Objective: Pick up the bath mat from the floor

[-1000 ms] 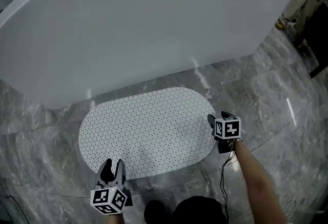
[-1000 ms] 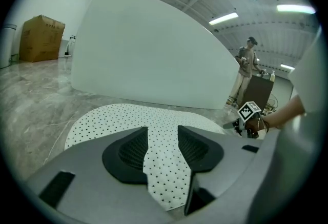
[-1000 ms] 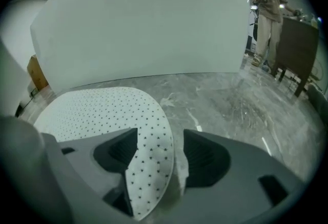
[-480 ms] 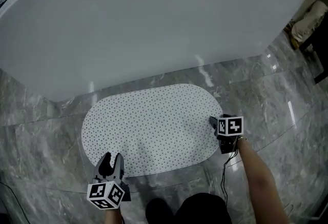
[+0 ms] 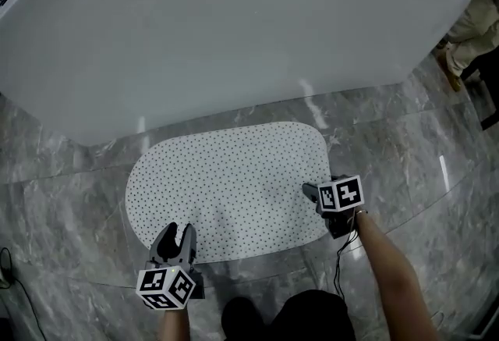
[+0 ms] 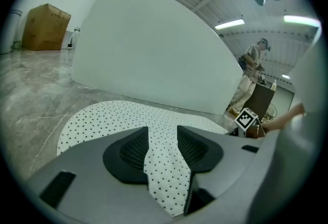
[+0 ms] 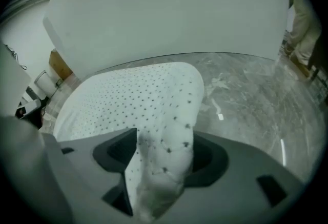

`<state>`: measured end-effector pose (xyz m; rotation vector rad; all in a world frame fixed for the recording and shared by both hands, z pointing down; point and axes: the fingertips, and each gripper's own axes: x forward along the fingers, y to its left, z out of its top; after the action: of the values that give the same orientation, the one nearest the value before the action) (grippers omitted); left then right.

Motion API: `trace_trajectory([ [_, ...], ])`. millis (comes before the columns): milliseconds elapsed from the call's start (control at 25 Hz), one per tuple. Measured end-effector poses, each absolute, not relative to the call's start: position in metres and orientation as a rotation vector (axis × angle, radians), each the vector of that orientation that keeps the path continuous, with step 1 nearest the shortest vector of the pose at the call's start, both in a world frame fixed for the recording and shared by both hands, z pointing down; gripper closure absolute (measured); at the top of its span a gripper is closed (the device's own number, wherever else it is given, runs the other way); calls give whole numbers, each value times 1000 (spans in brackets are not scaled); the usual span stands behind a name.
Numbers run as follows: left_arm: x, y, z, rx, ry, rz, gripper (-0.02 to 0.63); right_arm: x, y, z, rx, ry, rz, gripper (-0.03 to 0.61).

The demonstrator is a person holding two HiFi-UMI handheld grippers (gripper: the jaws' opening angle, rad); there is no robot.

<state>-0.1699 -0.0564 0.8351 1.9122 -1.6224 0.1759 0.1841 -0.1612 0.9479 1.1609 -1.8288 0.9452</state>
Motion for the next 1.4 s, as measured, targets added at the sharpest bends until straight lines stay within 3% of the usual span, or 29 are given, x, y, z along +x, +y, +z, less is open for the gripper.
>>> trace_trajectory([
  [320, -179, -48, 833, 1903, -1637, 176, 437, 126, -142, 935, 1011, -1917, 887, 354],
  [440, -184, -42, 831, 1897, -1652, 190, 439, 130, -143, 925, 1079, -1918, 897, 539],
  [720, -191, -42, 828, 1876, -1687, 204, 445, 110, -130, 888, 1048, -2046, 1165, 548],
  [1040, -238, -33, 825, 1777, -1801, 239, 429, 36, -119, 858, 882, -2200, 1278, 548],
  [1400, -297, -32, 851, 1621, -1864, 303, 356, -37, -105, 858, 765, -2243, 1331, 548],
])
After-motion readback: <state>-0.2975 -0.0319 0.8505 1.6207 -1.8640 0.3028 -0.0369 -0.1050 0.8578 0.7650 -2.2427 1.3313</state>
